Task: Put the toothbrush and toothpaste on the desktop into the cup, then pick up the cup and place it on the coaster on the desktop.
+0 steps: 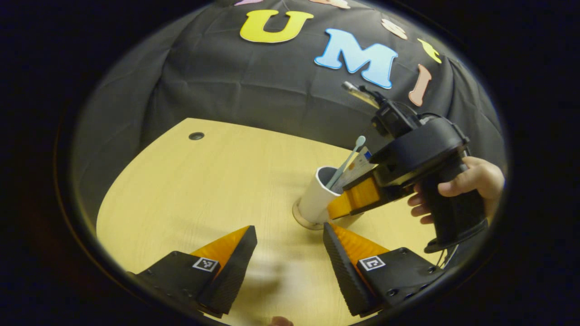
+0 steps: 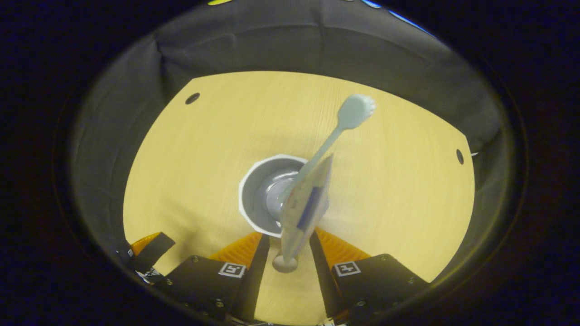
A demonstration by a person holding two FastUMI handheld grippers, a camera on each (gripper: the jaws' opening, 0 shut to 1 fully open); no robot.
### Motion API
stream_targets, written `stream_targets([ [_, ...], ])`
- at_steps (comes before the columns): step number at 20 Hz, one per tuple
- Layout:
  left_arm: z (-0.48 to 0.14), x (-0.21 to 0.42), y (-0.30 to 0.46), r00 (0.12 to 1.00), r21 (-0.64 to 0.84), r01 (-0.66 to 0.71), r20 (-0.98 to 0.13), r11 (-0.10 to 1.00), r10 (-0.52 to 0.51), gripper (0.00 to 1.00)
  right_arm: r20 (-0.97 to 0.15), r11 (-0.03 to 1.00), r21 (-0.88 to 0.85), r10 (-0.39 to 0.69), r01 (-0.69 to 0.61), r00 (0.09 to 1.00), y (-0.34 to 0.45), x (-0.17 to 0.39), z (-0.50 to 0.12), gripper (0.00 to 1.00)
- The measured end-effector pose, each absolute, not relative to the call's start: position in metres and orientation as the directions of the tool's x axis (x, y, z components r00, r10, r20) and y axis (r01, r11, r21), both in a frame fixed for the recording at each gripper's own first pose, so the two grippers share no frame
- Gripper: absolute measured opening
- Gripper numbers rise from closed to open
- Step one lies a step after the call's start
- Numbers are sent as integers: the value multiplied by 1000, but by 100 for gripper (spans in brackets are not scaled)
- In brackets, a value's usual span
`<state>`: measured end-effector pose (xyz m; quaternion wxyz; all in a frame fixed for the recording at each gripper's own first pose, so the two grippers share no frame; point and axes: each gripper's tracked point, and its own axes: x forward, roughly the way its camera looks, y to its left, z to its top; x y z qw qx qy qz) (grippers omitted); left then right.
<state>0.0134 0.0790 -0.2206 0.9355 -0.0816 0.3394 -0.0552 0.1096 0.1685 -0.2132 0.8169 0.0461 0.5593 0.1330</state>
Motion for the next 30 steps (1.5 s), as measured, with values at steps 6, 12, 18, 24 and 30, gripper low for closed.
stream_targets([
  [6,-203,18,63,801,-156,70,-580,985,-148,96,-812,953,284,298,-107,501,131,95,-160,82],
  [12,-166,26,24,840,-151,109,-514,982,-172,96,-756,965,263,220,-23,617,68,64,-137,87],
  [18,-117,32,-29,886,-111,184,-411,977,-214,96,-627,969,243,118,50,770,19,38,-114,88],
  [24,-69,17,-72,930,-101,229,-272,968,-248,96,-400,978,189,-10,93,916,-26,7,-63,87],
  [30,-15,4,-96,971,-72,223,-69,972,-228,95,-178,989,97,-95,113,979,-53,-16,-24,87],
])
